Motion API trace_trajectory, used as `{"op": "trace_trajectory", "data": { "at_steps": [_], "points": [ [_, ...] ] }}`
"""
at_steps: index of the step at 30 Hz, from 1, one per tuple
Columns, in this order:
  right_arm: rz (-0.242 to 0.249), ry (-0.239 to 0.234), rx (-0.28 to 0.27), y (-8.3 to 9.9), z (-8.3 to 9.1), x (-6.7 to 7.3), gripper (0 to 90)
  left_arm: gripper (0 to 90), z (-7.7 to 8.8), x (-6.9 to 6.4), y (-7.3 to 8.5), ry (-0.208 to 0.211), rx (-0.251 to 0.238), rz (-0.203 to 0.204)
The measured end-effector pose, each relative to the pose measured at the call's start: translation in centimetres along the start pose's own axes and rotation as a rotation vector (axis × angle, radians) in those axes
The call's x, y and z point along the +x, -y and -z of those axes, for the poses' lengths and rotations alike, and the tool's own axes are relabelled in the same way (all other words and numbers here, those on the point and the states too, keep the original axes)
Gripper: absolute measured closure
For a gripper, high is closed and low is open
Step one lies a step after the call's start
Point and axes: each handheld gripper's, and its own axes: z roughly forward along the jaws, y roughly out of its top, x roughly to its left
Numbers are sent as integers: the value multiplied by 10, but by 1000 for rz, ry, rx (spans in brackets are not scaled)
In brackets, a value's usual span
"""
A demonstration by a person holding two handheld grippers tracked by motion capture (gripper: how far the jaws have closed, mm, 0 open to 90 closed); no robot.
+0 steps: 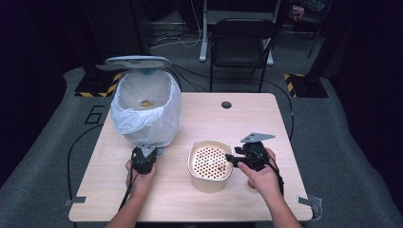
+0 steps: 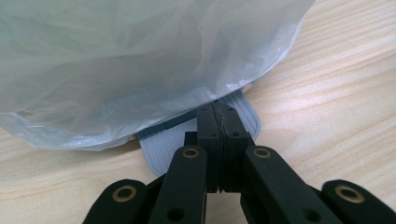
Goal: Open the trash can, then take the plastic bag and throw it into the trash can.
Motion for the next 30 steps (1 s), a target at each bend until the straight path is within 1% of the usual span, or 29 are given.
{"op": "trace_trajectory", "data": {
  "at_steps": [3,4,5,6,7,8,11,13,14,16,17,19,21,23,25,26,30],
  "points": [
    [4,13,-52,3,16,-2,404,892,0,0,0,1,0,0],
    [-2,32,-78,8,26,-5,356,892,0,0,0,0,0,0],
    [-2,32,-78,8,26,-5,356,892,0,0,0,0,0,0],
    [-2,33,-85,10,28,-7,340,892,0,0,0,0,0,0],
    [-14,42,-94,15,32,-10,312,892,1,0,0,5,8,-1],
    [-10,51,-107,19,35,-13,298,892,0,0,0,0,0,0],
    [1,71,-117,31,41,-18,243,892,1,1,0,5,7,-4],
    [6,100,-124,38,43,-21,206,892,0,0,0,0,-1,0],
    [-2,109,-130,43,44,-22,192,892,0,0,0,0,0,-1],
    [-9,111,-135,50,45,-25,154,892,0,0,0,1,2,-1],
    [-11,122,-136,55,46,-26,147,892,0,0,0,0,-1,0],
    [-5,127,-135,60,46,-26,142,892,1,0,0,5,9,-3],
    [-4,138,-133,64,46,-27,131,892,0,0,0,0,0,0],
    [-7,136,-140,67,47,-28,117,892,0,0,0,0,-1,1],
    [1,143,-144,71,47,-28,89,892,0,0,0,0,0,0],
    [10,139,-141,75,46,-28,65,892,0,1,0,3,4,-1],
    [1,147,-137,80,45,-29,36,892,1,1,0,11,11,2]
  ]
}}
